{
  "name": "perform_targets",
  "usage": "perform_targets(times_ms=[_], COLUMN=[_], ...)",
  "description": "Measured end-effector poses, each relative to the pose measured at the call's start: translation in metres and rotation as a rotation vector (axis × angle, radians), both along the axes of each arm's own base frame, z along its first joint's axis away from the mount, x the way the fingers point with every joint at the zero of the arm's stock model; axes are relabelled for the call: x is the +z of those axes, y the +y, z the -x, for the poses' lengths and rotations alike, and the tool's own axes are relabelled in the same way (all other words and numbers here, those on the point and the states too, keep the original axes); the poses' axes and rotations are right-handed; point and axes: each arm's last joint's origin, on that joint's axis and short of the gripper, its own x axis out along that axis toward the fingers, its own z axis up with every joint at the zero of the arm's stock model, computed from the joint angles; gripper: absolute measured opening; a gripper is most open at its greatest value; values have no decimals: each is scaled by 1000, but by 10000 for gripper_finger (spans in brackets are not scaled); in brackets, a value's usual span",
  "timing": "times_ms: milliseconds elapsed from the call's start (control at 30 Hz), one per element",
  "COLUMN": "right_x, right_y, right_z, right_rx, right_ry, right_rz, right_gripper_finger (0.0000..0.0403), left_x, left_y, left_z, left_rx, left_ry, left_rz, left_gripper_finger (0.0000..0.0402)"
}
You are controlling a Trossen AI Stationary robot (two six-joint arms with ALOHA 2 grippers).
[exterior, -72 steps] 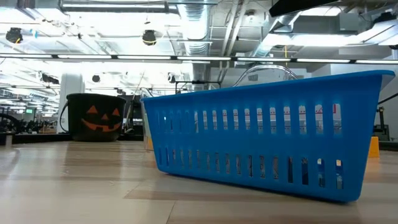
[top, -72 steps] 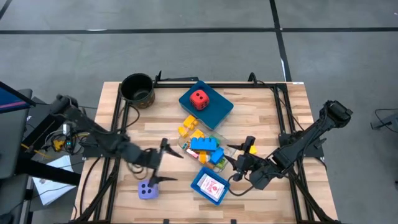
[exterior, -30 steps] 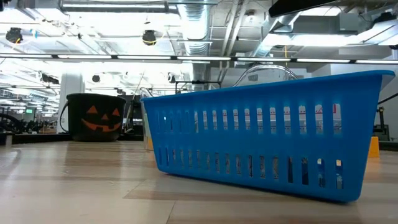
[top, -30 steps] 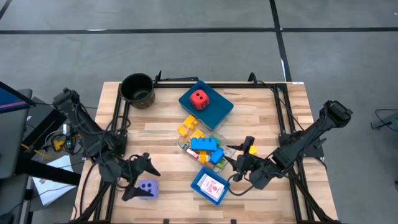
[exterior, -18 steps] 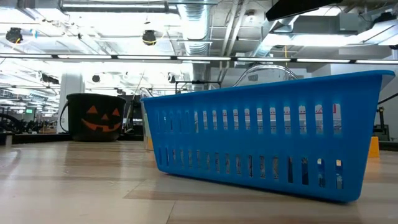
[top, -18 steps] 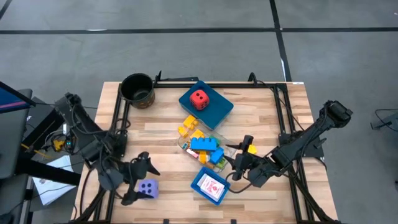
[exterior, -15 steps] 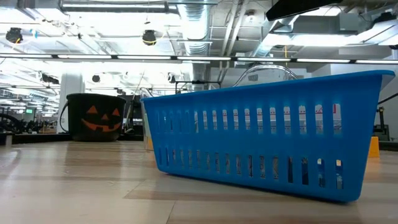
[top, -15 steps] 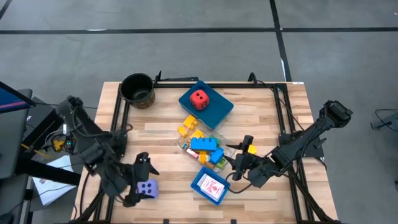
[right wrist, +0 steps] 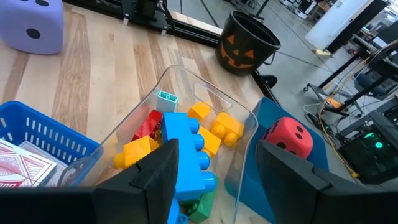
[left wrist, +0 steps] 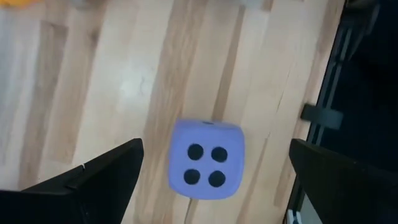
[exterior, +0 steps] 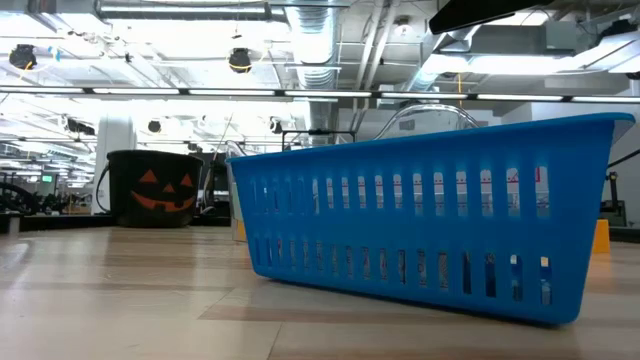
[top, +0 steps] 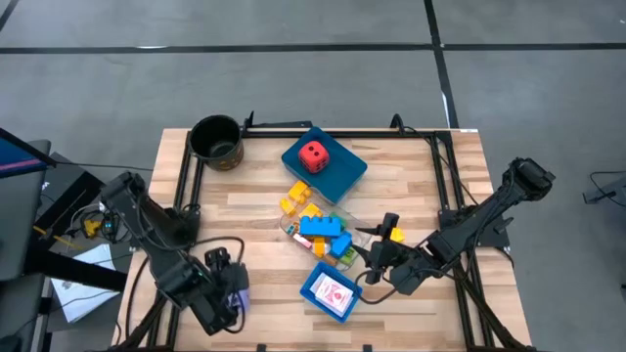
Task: Pick & Place Toys
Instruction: Put the purple dice into the ocean blue bin
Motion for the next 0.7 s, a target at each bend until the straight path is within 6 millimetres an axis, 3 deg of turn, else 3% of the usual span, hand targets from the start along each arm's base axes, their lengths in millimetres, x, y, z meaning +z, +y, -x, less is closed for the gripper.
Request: perform_targets(times_ms=[300, 700], right_x=[0, 0], right_y=[0, 1], right_z=[0, 0], right_rx=[0, 16], right_ry=[0, 8], right_rz=[-1, -15], right_gripper_finger=[205, 205], left_x=[-25, -70], left_y=[-7, -8], left_z=[-4, 20], left_rx=[-23, -79], left_ry=[115, 307], left_rz=[-13, -19], left_gripper_finger=[400, 400])
